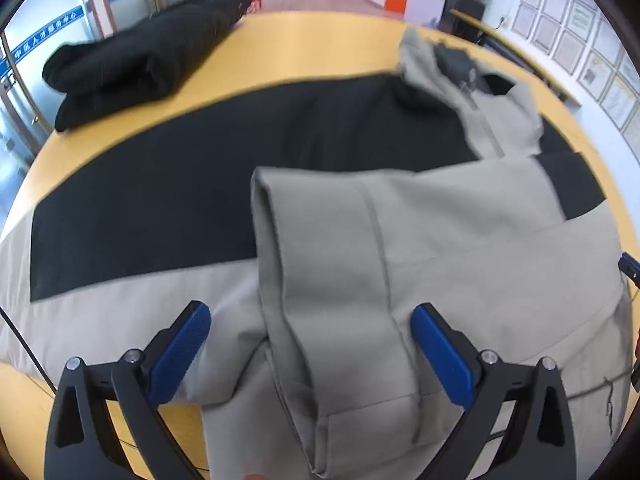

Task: Fold clothes
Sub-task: 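Grasp the other beige sleeve cuff with the left gripper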

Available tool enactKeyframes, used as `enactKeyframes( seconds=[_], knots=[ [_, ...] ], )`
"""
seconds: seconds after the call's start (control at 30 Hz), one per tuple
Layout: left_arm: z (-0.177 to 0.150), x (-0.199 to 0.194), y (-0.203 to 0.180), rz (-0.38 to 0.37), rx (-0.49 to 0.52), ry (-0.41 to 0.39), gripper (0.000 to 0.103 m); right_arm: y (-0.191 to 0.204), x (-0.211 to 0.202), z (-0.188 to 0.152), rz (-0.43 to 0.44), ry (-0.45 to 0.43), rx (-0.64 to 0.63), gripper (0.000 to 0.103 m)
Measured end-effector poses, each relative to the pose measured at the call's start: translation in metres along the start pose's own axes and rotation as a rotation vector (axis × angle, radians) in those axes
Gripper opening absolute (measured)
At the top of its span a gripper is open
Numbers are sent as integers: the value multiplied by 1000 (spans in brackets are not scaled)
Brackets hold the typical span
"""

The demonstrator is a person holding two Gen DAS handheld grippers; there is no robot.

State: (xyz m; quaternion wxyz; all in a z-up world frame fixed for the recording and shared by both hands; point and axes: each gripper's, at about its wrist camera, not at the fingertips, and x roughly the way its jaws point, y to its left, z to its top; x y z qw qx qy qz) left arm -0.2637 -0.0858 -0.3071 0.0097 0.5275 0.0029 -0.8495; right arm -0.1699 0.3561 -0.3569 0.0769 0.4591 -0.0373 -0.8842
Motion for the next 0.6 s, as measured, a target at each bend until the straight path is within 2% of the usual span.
enactKeyframes(
  seconds=[0.03, 0.07, 0.2, 0.33, 0.4, 0.53, 0.6],
  knots=[
    [-2, 1, 0, 5, 1, -7, 103, -2, 1, 0, -5, 2, 1, 60],
    [-3, 0, -1, 7, 0, -9, 103, -3, 2, -1, -10, 4, 2, 60],
    [2, -10, 2, -4, -46, 3, 103, 26, -21, 17, 15, -28, -48, 67],
    [0, -62, 33, -142, -200, -58, 103, 82, -52, 40, 118, -90, -39, 84],
    [-8, -91, 63, -196, -287, -66, 103, 112, -67, 51, 173, -121, -32, 84],
    [-31, -132, 136, -285, -483, -67, 103, 175, -58, 40, 244, -67, -60, 85],
    [-50, -145, 185, -301, -645, -115, 103, 207, -54, 34, 279, -40, -74, 85]
  ],
)
